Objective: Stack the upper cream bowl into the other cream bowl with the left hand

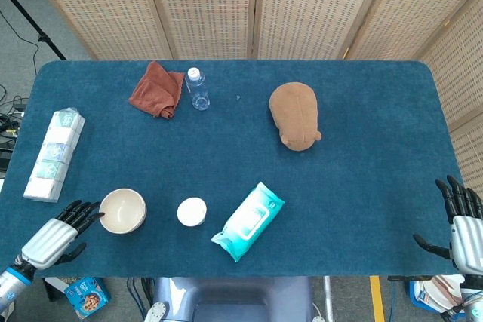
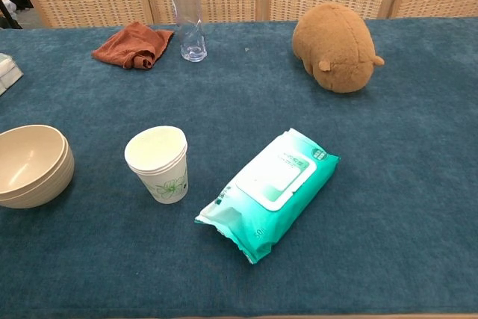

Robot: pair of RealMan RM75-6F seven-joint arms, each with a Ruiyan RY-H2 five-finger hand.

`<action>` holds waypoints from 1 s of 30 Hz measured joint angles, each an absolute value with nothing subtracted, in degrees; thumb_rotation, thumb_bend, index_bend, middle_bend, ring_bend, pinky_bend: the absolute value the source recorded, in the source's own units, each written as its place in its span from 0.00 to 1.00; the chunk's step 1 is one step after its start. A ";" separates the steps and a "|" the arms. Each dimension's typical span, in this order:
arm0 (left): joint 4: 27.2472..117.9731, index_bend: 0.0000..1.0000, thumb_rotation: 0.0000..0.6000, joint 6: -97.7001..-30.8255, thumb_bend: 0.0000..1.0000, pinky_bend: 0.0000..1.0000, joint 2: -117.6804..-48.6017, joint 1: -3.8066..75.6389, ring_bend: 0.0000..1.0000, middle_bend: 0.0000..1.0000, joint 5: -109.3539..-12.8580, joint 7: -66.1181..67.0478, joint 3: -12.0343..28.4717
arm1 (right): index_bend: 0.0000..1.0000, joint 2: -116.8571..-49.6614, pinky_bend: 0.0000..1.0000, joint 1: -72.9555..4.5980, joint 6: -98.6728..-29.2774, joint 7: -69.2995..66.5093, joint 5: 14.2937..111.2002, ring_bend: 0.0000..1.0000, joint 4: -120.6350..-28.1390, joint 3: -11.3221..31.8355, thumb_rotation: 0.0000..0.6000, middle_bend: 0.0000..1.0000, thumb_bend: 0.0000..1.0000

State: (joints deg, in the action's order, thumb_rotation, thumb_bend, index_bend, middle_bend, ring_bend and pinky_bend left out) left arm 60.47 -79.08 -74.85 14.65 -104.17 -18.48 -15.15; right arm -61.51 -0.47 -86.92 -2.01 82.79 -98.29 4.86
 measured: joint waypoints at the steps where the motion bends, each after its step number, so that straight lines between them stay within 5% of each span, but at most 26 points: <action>1: 60.37 0.12 1.00 -78.90 0.44 0.00 -74.96 14.67 0.00 0.00 -104.12 -18.56 -15.16 | 0.00 -61.51 0.00 -0.47 -86.90 -2.00 82.81 0.00 -98.30 4.84 1.00 0.00 0.00; 20: 60.73 0.08 1.00 -83.66 0.42 0.00 -73.88 14.11 0.00 0.00 -104.55 -22.51 -14.61 | 0.00 -61.38 0.00 -0.35 -87.06 -2.20 82.90 0.00 -98.33 4.82 1.00 0.00 0.00; 27: 68.59 0.00 1.00 -91.95 0.06 0.00 -68.92 12.63 0.00 0.00 -103.73 -22.54 -12.12 | 0.00 -61.39 0.00 -0.30 -87.33 -1.99 83.53 0.00 -98.46 4.62 1.00 0.00 0.00; 30: 73.63 0.00 1.00 -92.76 0.00 0.00 -66.79 11.89 0.00 0.00 -101.39 -19.91 -10.53 | 0.00 -61.29 0.00 -0.18 -87.70 -2.10 83.77 0.00 -98.46 4.63 1.00 0.00 0.00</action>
State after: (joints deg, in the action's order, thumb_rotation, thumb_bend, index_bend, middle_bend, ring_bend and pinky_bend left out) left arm 73.63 -92.76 -66.79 11.89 -101.39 -19.91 -10.53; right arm -61.29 -0.18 -87.70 -2.10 83.77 -98.46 4.63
